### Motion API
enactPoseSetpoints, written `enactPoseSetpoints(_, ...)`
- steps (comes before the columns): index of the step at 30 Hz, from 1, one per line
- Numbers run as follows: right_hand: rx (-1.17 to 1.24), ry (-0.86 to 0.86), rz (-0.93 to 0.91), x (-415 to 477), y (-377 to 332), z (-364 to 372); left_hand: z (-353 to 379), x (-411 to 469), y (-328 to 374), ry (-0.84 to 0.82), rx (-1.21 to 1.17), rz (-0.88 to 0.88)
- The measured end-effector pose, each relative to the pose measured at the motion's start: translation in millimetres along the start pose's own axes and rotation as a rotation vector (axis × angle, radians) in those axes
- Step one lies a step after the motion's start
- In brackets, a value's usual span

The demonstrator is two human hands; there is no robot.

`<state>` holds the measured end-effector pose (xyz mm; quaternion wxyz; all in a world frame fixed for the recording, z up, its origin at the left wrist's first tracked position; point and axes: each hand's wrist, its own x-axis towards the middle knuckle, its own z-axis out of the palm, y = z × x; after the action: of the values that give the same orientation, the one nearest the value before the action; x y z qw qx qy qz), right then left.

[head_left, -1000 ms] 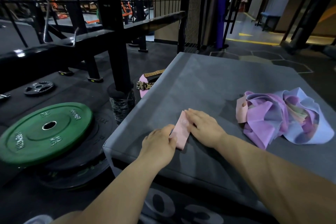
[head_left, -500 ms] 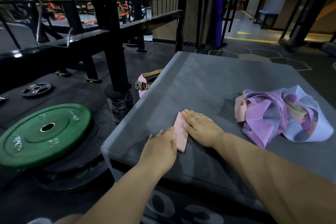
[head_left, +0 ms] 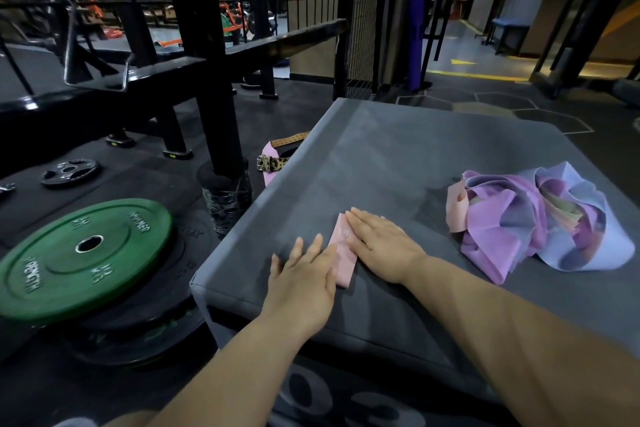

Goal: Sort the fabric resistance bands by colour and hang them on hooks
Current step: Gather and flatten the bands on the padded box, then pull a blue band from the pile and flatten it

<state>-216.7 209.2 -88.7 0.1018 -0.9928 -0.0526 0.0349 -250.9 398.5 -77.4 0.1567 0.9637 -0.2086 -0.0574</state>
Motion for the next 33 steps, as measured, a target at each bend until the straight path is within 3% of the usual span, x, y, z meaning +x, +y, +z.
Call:
enactPoseSetpoints(16,-0.047,-0.022,0.007,2.9,-1.1,2.8,2.6,-0.7,-0.4,-0.059,0.069,-0.037)
enactPoseSetpoints(25,0.135,0.022,0.044,-11.4,-3.1,-9.0,-7.0,5.3,2.7,-0.091,0.023,-0.066)
enactPoseSetpoints(33,0.062,0.132,0.05,-65.9,15.9,-29.5,-9.7,4.3,44.7,-0.042,0.077,-0.023)
